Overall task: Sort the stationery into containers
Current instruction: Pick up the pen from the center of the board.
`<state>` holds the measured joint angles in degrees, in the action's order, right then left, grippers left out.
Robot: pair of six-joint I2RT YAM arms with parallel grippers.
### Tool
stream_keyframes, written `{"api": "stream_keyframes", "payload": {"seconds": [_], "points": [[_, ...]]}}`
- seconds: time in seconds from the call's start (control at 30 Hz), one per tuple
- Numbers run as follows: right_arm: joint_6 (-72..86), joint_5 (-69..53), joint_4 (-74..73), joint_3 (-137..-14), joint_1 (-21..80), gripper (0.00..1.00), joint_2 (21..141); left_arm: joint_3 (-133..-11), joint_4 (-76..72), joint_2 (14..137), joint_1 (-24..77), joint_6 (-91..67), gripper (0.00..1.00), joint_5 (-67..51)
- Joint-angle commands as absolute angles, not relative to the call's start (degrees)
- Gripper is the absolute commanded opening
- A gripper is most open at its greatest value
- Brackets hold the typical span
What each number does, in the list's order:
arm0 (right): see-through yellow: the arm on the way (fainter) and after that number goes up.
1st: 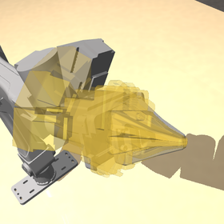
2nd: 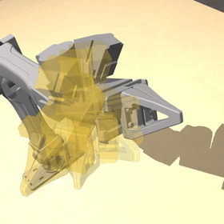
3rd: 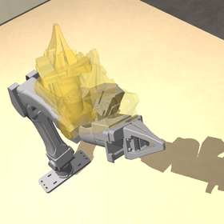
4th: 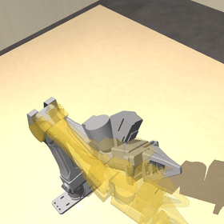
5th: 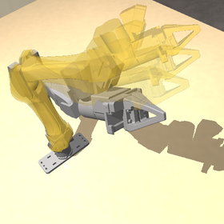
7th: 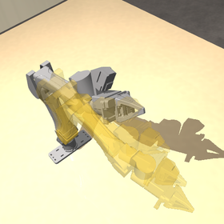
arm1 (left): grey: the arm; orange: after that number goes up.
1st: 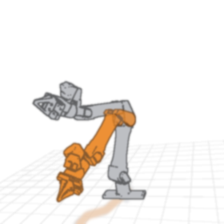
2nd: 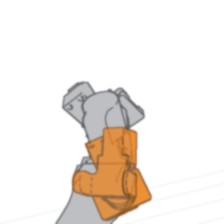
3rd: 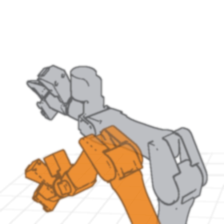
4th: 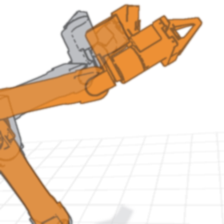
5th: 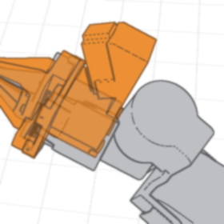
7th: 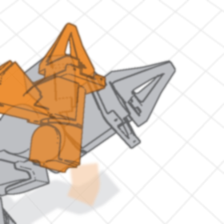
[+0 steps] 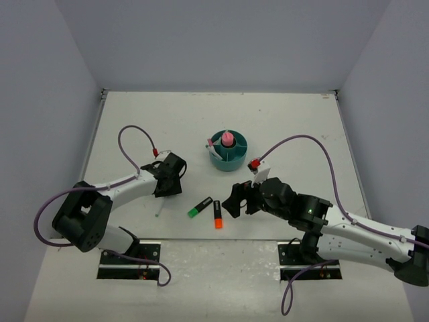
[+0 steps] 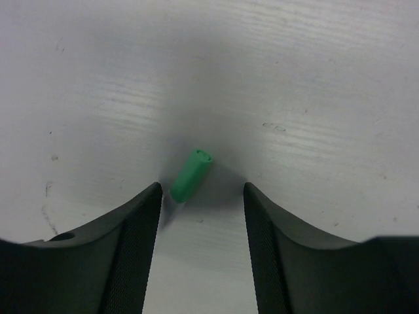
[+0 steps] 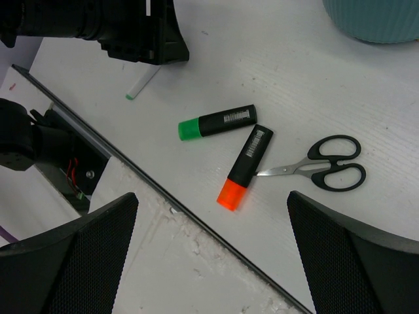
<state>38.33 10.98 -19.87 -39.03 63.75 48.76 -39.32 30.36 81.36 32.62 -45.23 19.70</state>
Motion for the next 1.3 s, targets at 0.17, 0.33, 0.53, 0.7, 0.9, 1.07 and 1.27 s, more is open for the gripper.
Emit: {"api": "stream_keyframes", "payload": {"seconds": [0.17,0.33,0.53,0.7,0.9,1.07,1.27], "points": [[37.5,12.8,-22.5,-38.0,63.9,0.99,44.4,-37.1,27.3,85.1,32.1,-44.1,0.21,17.8],[37.4,13.4,-22.9,-38.5,63.9,0.99,43.2,-36.9,26.8,83.9,32.1,-43.2,0.05,16.7],[37.2,12.9,-22.9,-39.0,63.9,0.99,44.0,-36.5,24.0,80.7,32.1,-39.8,0.00,12.0],[37.0,12.5,-22.6,-39.1,63.9,0.99,44.3,-38.6,22.9,69.6,32.1,-37.4,0.00,11.1],[36.7,13.0,-23.0,-39.4,63.9,0.99,43.7,-41.3,19.3,61.6,32.2,-37.2,0.00,9.6],[36.8,14.5,-24.3,-39.6,63.9,0.99,42.1,-41.7,8.0,58.3,32.3,-38.6,0.00,4.9],[37.2,15.8,-26.3,-40.1,63.9,0.99,38.9,-42.9,-7.9,58.2,35.5,-40.8,0.00,5.2]]}}
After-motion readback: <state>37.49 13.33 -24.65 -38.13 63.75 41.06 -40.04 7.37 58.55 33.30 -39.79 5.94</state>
